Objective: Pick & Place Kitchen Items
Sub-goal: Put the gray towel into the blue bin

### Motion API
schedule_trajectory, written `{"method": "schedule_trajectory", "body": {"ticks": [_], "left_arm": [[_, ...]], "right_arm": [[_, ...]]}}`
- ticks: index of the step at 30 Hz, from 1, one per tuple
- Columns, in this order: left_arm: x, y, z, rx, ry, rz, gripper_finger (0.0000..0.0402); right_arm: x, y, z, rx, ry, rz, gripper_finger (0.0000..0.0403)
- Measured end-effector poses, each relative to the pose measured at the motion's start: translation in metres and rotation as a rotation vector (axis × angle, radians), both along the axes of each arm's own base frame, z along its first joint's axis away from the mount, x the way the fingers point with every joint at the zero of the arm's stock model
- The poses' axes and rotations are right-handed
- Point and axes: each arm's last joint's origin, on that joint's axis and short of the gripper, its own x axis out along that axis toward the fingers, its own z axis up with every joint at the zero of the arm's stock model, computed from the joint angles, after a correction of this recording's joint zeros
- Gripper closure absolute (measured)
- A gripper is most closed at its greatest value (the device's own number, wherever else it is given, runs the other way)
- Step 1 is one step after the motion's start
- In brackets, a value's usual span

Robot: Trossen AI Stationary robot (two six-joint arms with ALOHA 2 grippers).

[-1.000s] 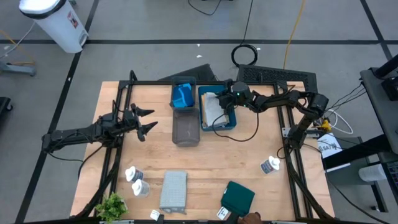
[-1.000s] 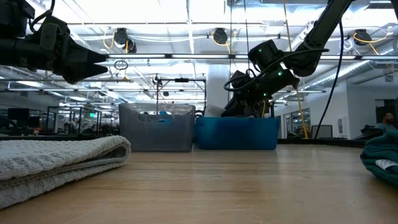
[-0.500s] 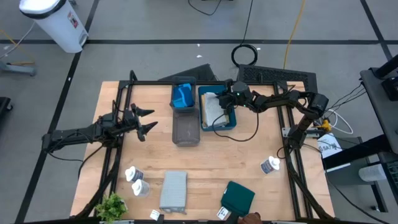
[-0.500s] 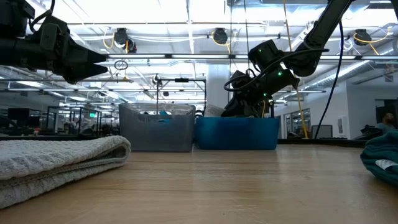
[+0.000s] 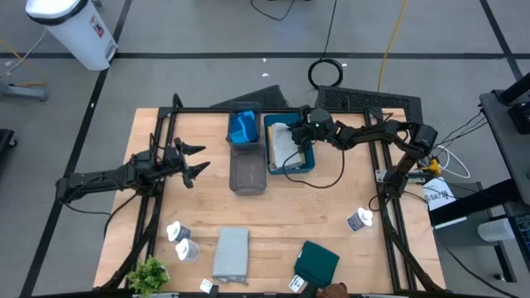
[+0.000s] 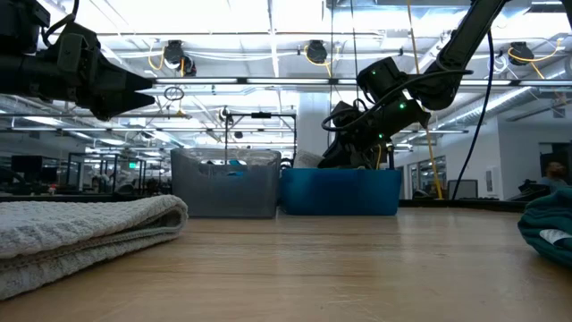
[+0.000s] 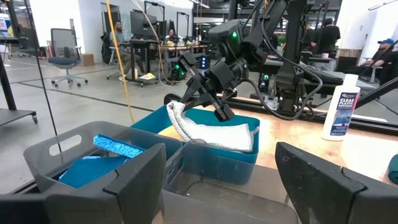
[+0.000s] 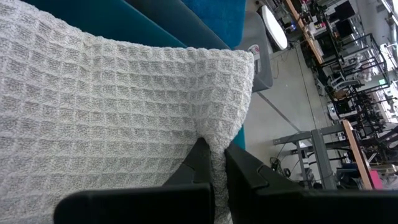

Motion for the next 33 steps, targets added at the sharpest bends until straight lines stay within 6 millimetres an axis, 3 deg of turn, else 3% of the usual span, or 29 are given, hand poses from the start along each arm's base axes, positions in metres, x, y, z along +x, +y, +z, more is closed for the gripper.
{"method": "schedule_trajectory", "body": {"ticks": [27,33], "left_arm": [[0.0000,0.0000,0.0000,0.000,0.000,0.000,0.0094],[0.0000,0.0000,0.0000,0.000,0.000,0.000,0.0094]], "right_arm": [[0.0001,0.0001,0.0000,0.039,-0.023,-0.019,0.0400],[0.0001,0.0001,0.0000,0.039,-0.022,-0.019,0.0379]]}}
